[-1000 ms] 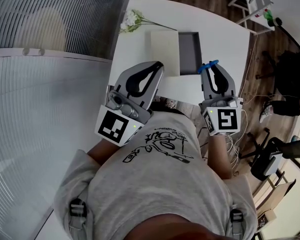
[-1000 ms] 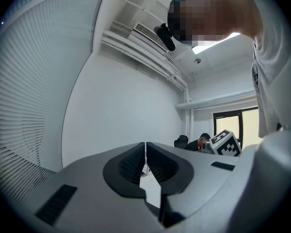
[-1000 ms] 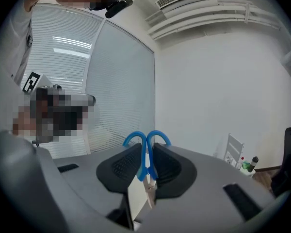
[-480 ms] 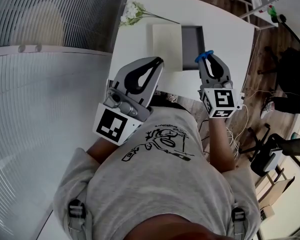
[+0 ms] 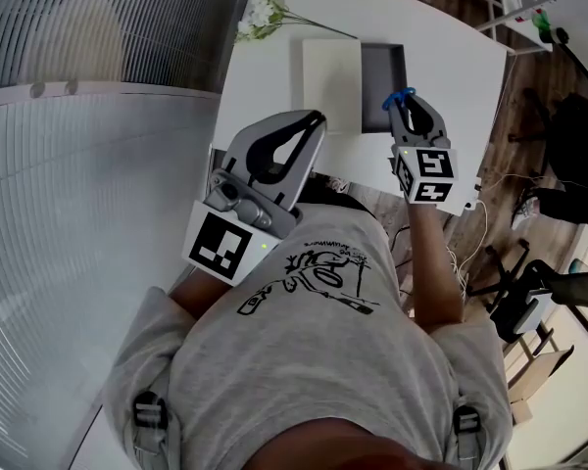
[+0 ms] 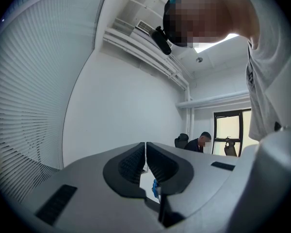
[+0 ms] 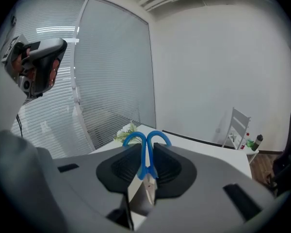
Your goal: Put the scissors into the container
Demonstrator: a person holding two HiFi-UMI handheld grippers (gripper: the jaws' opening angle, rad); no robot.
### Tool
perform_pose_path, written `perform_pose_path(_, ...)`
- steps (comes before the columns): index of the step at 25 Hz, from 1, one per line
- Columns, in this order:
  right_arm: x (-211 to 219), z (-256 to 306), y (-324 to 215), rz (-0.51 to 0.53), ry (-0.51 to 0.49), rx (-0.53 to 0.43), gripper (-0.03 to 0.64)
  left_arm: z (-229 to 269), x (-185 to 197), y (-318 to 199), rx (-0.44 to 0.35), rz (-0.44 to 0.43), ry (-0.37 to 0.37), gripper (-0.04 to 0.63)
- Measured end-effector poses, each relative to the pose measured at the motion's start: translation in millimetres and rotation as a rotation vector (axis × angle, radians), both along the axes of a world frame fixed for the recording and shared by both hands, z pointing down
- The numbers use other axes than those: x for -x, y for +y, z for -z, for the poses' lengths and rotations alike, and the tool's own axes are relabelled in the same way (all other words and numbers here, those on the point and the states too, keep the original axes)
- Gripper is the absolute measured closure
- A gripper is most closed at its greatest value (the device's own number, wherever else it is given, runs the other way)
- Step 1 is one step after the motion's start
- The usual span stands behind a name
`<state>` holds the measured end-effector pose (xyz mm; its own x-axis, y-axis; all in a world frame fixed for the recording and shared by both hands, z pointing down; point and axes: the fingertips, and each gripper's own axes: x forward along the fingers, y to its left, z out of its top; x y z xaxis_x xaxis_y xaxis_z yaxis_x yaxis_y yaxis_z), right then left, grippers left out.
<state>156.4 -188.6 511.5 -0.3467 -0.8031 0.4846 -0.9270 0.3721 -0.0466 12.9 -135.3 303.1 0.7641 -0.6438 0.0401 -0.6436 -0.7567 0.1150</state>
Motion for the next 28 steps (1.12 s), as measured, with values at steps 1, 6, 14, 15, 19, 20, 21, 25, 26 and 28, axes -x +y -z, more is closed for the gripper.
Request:
perform_pose_path(1, 0.2, -4.7, -2.0, -0.001, -0.001, 0.008, 0.532, -0.5, 0.7, -0.3, 0.000, 0.001, 0.001, 0.569)
perform_pose_path(6, -2.9, -30.9, -14.2, -0.004, 0.003, 0.050, 0.532, -3.3, 1.1, -2.0, 0.007, 0.005, 0.001, 0.569)
perform_pose_path(14, -9.1, -75.7, -32.3, -0.016, 0.002, 0.130, 0.532, -4.8, 0.3, -7.2, 0.023, 0.012, 0.000, 0.569)
perform_pose_path(15, -9.0, -79.8, -33.8, -0.020, 0.000, 0.140, 0.532, -5.6, 1.0, -8.0, 0.025, 0.013, 0.000, 0.569)
perform_pose_path(19, -8.5, -95.6, -38.5, -0.033, -0.005, 0.188, 0.532, -9.8, 3.6, -9.7, 0.036, 0.016, -0.001, 0.569)
perform_pose_path(20, -8.3, -98.7, -40.0, -0.035, -0.006, 0.197, 0.532, -11.0, 4.3, -10.2, 0.039, 0.016, -0.002, 0.569)
perform_pose_path(21, -8.2, -101.5, -41.7, -0.038, -0.008, 0.205, 0.532, -12.1, 5.1, -10.9, 0.041, 0.017, -0.001, 0.569)
perform_pose_path(25, -8.8, -112.8, -48.3, -0.049, -0.011, 0.236, 0.532, -14.8, 6.9, -12.8, 0.046, 0.019, 0.003, 0.569)
perform_pose_path(26, -8.9, -116.0, -49.6, -0.053, -0.015, 0.246, 0.532, -15.4, 7.3, -13.0, 0.047, 0.019, 0.003, 0.569)
perform_pose_path(28, -9.1, -121.9, -52.0, -0.061, -0.022, 0.264, 0.532, -16.4, 8.4, -13.7, 0.051, 0.022, 0.004, 0.569)
